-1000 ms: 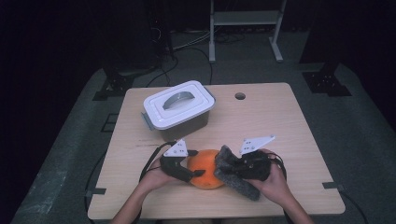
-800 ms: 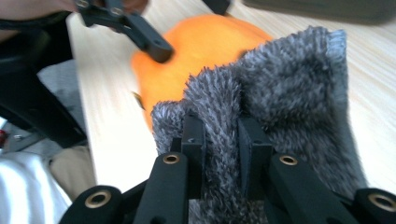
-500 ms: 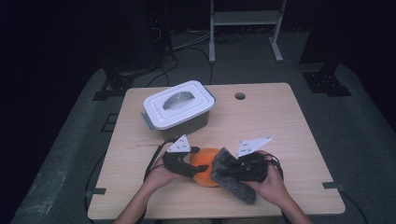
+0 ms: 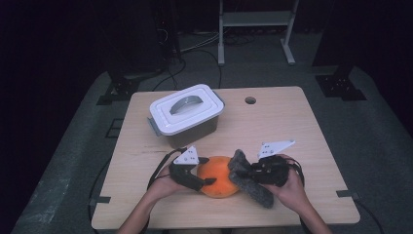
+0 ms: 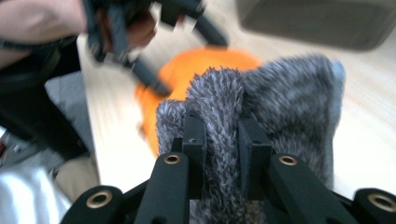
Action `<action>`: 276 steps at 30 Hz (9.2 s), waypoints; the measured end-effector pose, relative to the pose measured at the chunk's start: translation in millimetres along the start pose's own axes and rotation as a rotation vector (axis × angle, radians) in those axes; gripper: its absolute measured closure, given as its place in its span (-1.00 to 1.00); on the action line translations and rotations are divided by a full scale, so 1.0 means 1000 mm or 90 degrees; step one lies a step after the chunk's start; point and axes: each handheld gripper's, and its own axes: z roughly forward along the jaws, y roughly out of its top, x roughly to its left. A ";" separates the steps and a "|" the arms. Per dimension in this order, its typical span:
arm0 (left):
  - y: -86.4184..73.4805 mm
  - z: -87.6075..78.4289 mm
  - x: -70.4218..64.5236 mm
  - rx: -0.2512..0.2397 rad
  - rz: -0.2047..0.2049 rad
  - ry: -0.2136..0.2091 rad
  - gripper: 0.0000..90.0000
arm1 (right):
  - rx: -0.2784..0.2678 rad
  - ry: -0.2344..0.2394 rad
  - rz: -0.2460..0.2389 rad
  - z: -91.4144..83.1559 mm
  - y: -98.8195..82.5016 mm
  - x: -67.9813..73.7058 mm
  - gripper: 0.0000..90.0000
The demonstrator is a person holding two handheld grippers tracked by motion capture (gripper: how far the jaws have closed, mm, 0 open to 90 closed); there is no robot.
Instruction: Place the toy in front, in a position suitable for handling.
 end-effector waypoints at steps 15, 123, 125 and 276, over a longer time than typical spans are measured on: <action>0.005 -0.003 -0.008 0.004 0.022 -0.003 -0.35 | 0.019 0.028 -0.017 0.009 0.009 0.006 0.66; 0.002 -0.001 0.001 -0.009 -0.022 0.005 -0.47 | 0.009 0.055 0.007 0.004 -0.003 -0.003 0.64; 0.004 -0.003 0.000 -0.012 -0.013 0.001 -0.49 | 0.025 0.050 0.012 0.011 -0.009 -0.006 0.65; 0.031 0.012 -0.038 -0.031 0.127 -0.042 -0.23 | -0.022 0.070 0.047 -0.017 -0.007 -0.026 0.69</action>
